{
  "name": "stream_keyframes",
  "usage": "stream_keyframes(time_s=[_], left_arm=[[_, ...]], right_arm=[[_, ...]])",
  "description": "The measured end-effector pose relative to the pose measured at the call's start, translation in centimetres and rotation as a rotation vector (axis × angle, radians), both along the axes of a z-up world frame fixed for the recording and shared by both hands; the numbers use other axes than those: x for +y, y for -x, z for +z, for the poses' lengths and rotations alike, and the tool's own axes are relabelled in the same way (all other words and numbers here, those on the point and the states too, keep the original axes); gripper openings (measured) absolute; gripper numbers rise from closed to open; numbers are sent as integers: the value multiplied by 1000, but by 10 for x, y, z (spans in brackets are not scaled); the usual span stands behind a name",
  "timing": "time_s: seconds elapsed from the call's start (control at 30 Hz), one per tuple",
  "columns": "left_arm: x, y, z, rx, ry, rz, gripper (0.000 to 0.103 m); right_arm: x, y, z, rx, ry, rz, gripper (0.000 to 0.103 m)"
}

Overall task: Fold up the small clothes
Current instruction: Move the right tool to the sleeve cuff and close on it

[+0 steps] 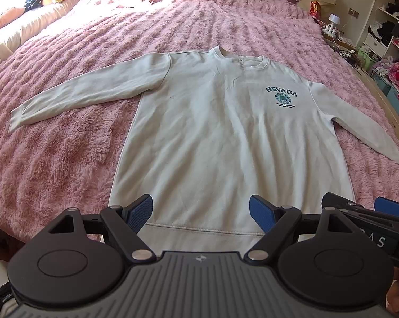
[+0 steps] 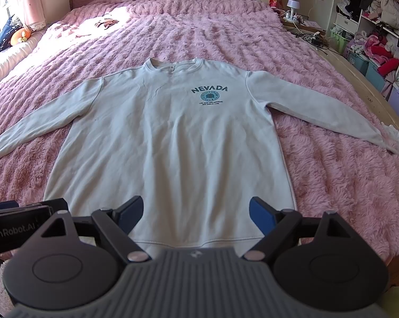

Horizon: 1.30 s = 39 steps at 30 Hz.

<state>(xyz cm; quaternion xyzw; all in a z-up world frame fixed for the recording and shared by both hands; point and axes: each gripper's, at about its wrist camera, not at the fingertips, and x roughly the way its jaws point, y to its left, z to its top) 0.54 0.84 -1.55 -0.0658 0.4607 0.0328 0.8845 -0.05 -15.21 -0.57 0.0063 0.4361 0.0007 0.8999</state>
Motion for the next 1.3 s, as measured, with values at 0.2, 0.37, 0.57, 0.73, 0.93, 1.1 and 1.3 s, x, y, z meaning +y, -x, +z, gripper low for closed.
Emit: stream_keyframes(time_s=[0.2, 0.37, 0.57, 0.73, 0.93, 1.1, 1.3], left_arm=[[-2, -5, -2, 12, 2, 2, 97], [-9, -18, -3, 33, -1, -31, 97], [-27, -45, -6, 19, 25, -80, 97], [-52, -79, -13, 9, 114, -162, 97], [-97, -135, -31, 15, 202, -250, 89], [-148, -185, -50, 42, 216, -324, 89], [-205, -227, -71, 53, 184, -397, 89]], right_arm=[[-3, -5, -5, 10, -7, -2, 83], [-18, -11, -3, -18, -39, -36, 83], [-68, -36, -1, -16, -81, -115, 83], [-142, -47, -12, -145, -217, -215, 83], [-227, -69, -28, -213, -135, -429, 82], [-304, -89, -46, -284, -102, -558, 82], [-387, -111, -73, -361, -130, -730, 68]])
